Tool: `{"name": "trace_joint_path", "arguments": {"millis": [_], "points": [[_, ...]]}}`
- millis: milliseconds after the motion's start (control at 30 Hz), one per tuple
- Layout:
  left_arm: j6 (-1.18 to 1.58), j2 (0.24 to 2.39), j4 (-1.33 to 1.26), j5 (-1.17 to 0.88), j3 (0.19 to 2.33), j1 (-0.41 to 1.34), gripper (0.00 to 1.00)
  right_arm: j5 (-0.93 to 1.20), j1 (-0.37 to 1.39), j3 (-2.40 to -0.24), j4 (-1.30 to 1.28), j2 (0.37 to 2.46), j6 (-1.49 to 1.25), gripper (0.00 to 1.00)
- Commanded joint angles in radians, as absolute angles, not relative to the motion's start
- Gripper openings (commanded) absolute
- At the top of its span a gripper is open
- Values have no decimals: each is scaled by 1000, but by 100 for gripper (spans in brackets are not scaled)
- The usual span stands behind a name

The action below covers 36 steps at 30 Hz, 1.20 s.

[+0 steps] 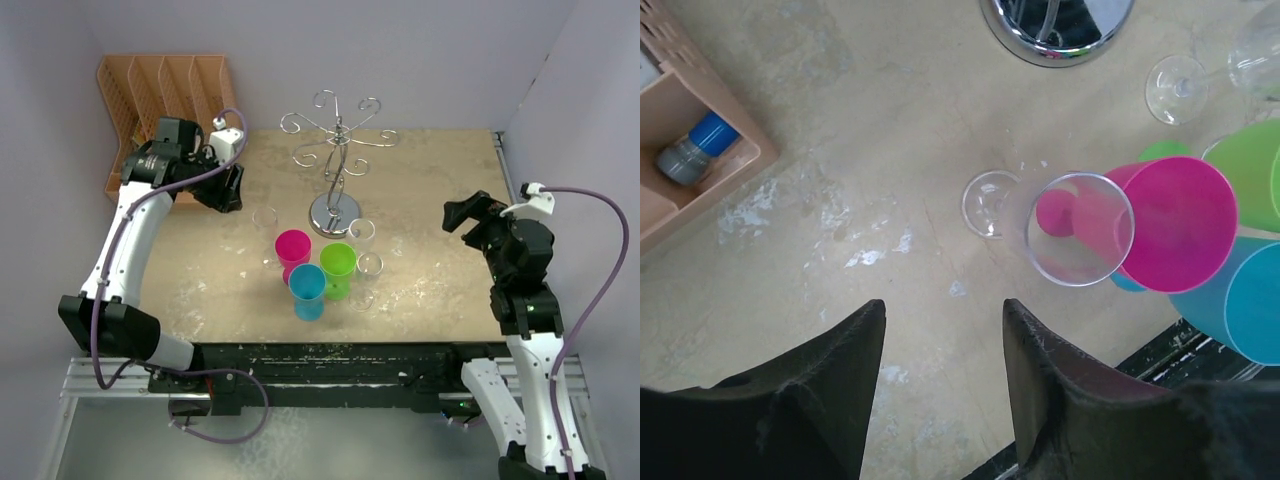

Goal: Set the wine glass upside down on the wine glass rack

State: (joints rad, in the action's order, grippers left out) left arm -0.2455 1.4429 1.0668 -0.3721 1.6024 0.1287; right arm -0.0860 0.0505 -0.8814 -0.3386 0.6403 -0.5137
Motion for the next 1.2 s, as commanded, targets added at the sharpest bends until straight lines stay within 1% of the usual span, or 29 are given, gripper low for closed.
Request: {"name": "trace_joint_path", "arguments": {"millis": [0,67,133,200,333,600,733,833,900,1000,1133,1167], "points": [[-230,1458,1088,-426,1667,163,54,-80,52,-911,-298,615,-498,100],[-223,1475,1086,-422,1669,178,52,-81,52,-916,-303,620,-493,100],[-211,1492,1077,-424,1673,186,48,-79,53,-921,-305,623,-490,100],[-202,1512,1073,-428,1678,190,46,-75,52,-930,-307,621,-488,100],[-194,1537,1076,-464,1685,205,47,-70,52,-939,-308,614,-485,100],[-188,1579,1063,-460,1670,242,50,-84,52,-950,-322,594,-476,100],[-183,1598,1052,-438,1664,254,49,-89,52,-954,-326,585,-474,100],[-184,1604,1040,-421,1648,259,46,-92,52,-953,-329,576,-472,100],[-186,1604,1028,-405,1631,262,39,-98,52,-956,-335,574,-470,100],[-188,1600,1017,-380,1610,263,23,-108,52,-960,-342,571,-465,100],[-195,1582,1005,-346,1578,268,7,-109,52,-963,-342,569,-469,100],[-196,1574,1001,-331,1567,270,0,-110,52,-962,-341,571,-468,100]]}}
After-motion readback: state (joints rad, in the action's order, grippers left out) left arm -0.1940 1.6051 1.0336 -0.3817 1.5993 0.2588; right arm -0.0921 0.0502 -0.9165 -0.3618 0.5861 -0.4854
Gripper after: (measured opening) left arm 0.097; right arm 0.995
